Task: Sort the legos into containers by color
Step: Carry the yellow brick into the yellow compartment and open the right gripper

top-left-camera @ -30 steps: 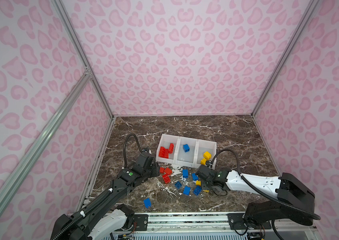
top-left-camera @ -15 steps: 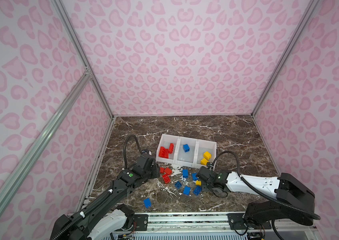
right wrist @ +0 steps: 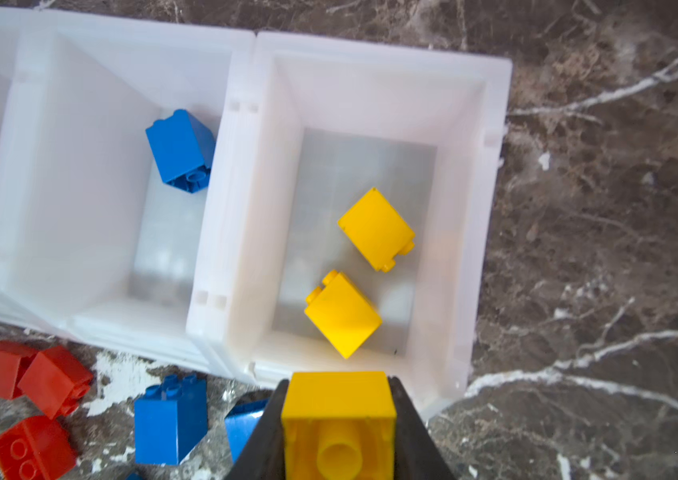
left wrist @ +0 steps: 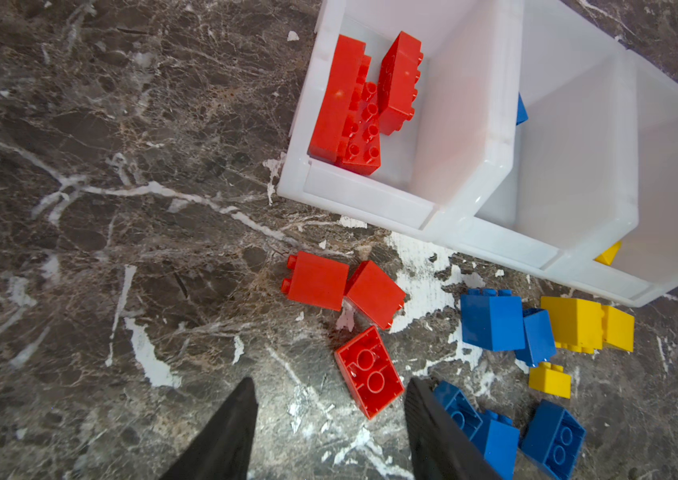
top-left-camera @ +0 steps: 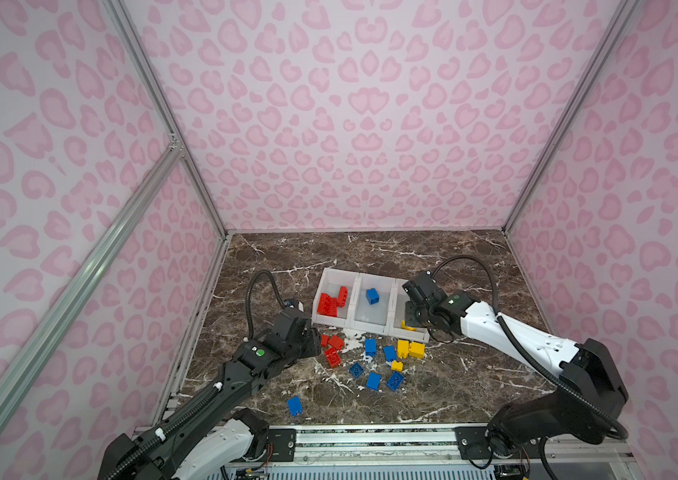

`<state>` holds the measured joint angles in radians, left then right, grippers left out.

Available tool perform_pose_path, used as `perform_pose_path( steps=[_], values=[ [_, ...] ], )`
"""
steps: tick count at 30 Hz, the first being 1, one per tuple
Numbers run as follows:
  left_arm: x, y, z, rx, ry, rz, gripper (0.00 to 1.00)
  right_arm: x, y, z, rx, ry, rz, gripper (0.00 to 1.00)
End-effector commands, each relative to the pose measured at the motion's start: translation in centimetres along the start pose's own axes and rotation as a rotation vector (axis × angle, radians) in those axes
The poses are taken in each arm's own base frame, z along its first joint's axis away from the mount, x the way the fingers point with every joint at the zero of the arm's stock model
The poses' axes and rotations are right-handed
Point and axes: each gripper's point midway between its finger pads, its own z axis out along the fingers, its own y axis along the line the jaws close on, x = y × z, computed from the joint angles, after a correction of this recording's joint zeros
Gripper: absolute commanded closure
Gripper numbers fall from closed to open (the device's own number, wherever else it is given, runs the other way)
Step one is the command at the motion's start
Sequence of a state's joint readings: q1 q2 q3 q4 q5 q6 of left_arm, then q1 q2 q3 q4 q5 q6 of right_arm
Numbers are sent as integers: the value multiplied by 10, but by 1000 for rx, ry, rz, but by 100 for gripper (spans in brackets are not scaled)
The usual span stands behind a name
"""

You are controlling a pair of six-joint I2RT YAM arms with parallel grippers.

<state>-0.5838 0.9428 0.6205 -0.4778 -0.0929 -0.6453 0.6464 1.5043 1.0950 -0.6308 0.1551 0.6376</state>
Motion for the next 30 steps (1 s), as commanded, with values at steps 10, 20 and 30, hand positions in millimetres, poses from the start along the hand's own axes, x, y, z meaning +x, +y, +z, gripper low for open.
perform_pose_path(
  steps=[10,20,30],
  values=[
    [3,5,-5,-19,-10,-15,41,-21,10,42,-25,68,-78,67],
    [4,5,-7,-24,-13,-9,41,-28,14,51,-29,83,-75,48],
    [4,4,-8,-23,-12,-9,41,-28,8,43,-27,69,-65,45]
  ],
)
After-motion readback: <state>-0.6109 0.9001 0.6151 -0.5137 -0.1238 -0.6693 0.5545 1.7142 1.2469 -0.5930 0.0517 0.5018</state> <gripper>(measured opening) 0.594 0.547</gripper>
